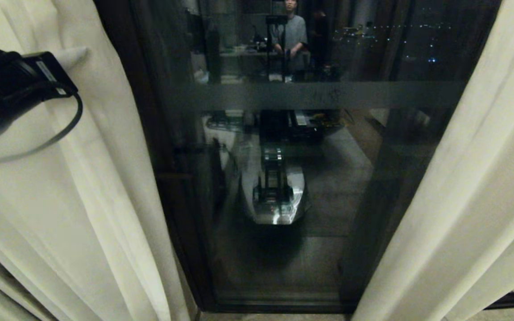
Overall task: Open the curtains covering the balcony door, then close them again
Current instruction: Close the inner curtains on both sides
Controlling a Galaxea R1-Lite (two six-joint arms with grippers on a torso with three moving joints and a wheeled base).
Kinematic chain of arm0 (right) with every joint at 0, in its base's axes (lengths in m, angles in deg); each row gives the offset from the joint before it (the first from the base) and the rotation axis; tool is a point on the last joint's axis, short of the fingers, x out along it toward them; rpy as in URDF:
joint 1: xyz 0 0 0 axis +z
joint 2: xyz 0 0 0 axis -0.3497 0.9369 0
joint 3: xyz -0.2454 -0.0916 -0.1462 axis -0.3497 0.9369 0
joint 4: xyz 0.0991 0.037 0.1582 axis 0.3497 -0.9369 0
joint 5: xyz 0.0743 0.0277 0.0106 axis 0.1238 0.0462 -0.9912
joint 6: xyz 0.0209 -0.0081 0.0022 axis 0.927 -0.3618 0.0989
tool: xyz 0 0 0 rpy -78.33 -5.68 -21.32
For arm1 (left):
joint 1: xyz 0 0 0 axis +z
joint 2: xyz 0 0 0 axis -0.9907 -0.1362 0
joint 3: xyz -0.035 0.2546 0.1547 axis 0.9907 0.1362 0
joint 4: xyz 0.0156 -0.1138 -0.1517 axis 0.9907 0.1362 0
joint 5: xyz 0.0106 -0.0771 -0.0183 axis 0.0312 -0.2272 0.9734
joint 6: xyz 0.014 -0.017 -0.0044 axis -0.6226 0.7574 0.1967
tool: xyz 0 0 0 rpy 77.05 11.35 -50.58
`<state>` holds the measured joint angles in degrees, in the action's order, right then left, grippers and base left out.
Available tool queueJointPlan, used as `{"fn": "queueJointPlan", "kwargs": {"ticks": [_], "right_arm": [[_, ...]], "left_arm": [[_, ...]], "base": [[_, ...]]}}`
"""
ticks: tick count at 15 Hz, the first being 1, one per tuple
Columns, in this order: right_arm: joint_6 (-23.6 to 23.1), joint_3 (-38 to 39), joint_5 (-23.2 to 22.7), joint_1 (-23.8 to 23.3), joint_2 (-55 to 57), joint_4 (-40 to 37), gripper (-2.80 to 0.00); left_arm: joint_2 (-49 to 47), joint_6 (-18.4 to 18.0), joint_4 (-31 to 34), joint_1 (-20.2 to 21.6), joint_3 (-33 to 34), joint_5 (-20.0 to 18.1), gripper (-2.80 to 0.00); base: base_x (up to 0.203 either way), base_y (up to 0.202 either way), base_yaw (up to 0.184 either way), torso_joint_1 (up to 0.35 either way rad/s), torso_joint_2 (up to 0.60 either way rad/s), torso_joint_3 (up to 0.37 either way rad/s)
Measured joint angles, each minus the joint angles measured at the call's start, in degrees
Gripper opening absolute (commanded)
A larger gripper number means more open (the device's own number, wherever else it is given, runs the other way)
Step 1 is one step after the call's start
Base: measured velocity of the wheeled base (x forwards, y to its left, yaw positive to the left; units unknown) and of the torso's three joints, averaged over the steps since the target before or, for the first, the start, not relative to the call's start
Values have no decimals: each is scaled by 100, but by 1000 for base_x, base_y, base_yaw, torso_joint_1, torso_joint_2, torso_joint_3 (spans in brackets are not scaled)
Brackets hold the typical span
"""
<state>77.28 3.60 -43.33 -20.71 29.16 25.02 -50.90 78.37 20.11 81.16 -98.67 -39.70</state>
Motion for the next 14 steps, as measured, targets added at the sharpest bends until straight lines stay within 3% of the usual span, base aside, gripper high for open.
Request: {"fn": "queueJointPlan", "kwargs": {"ticks": [14], "right_arm": [[2, 0, -2, -2, 0, 0, -280]], "left_arm": [[-38, -2, 15, -373, -67, 4, -280]], "base": [[0, -190, 1, 2, 0, 2]]}}
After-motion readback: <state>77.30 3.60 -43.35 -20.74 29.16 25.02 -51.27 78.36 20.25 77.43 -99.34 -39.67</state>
